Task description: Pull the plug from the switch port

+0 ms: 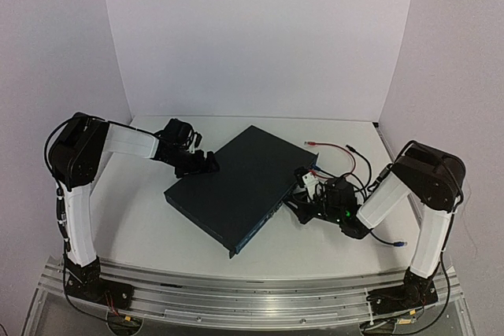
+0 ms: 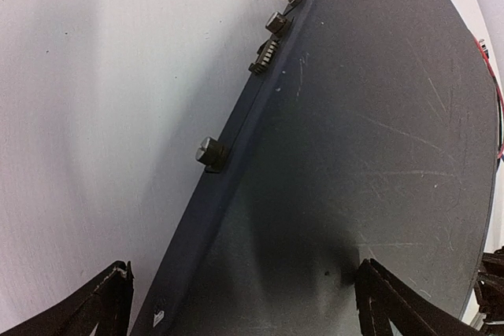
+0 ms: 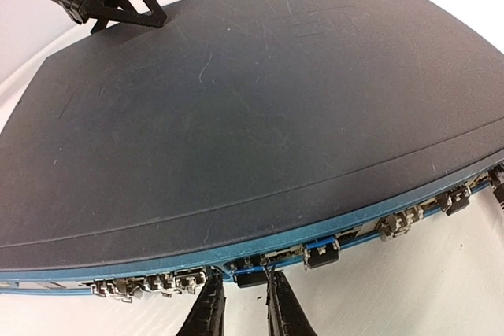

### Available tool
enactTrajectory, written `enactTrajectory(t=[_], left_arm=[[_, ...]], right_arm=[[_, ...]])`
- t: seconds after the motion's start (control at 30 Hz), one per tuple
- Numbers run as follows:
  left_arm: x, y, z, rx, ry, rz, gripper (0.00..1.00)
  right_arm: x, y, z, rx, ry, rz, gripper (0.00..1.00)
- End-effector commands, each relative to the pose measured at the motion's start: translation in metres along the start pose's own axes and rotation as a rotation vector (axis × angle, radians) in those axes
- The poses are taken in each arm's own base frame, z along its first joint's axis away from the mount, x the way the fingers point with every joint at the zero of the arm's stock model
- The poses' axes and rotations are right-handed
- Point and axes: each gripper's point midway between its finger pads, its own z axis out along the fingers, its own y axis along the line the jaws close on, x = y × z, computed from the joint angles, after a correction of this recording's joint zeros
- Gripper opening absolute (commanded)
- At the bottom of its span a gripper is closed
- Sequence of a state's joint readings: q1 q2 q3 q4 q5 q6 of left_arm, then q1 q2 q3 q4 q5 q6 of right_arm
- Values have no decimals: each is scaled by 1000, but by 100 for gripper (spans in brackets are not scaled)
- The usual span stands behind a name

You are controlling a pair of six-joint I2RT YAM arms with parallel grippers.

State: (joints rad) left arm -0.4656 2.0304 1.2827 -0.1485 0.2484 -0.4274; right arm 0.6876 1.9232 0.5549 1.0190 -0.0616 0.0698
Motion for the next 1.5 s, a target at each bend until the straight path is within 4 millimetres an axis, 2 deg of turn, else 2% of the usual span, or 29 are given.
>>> enactTrajectory(t=[0.0,0.07,0.1,0.2,0.23,0.33,0.43,0.57,0.7,0.77,1.0,1.13,1.47], left_arm=[[6,7,4,-40,24,-8,98],[5,6,3,-38,22,-8,98],[5,6,3,-37,21,-7,98],[2,4,2,-32,14,-5,98],[2,4,2,-29,11,-5,98],[0,2,1,-22,9,-4,98],[0,1,1,-17,9,-4,98],[0,-1,0,-10,8,0,98],[0,-2,0,-5,7,5,98],[0,-3,0,3,6,6,98],[-3,-7,1,23,6,12,98],[-3,-7,2,22,9,13,98],[-2,-8,3,29,9,8,98]], right_arm=[[-18,3,-8,-14,-69,32,18],[-21,1,-14,8,-79,43,21],[-23,-1,-17,21,-81,57,27],[-29,-6,-25,64,-67,129,64],[-31,-10,-28,88,-54,166,73],[-33,-8,-31,98,10,225,83],[-37,-11,-36,144,82,309,88],[-30,-16,-43,233,249,380,89],[-20,-24,-63,380,437,488,87],[-12,-20,-69,388,502,523,86],[-2,-8,-57,335,560,616,82],[3,-8,-51,336,579,625,82],[-10,-2,-30,285,569,626,81]])
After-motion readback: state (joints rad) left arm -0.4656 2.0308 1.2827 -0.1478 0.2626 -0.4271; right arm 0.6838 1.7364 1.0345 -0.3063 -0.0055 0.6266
